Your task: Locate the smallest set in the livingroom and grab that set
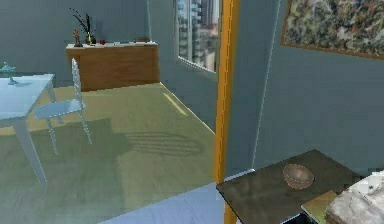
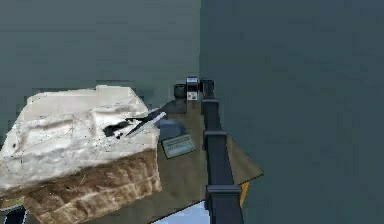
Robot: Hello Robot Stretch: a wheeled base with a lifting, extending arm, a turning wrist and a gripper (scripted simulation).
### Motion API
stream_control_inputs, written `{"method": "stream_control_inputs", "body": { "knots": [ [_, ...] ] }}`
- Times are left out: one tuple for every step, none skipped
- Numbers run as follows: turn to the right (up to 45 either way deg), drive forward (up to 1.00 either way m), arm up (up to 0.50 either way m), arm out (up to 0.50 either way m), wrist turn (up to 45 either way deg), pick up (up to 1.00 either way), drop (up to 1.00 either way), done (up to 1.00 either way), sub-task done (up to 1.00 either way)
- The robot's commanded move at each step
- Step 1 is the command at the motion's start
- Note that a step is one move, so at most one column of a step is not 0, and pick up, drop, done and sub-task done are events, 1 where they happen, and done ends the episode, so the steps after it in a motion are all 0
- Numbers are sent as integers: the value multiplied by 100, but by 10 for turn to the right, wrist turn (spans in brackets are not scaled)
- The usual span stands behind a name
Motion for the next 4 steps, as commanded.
{"method": "stream_control_inputs", "body": {
  "knots": [
    [0,0,0,0,450,0,0,0,0],
    [0,0,0,0,150,0,0,0,0],
    [0,0,-30,0,0,0,0,0,0],
    [0,0,0,0,0,100,0,0,0]
  ]
}}
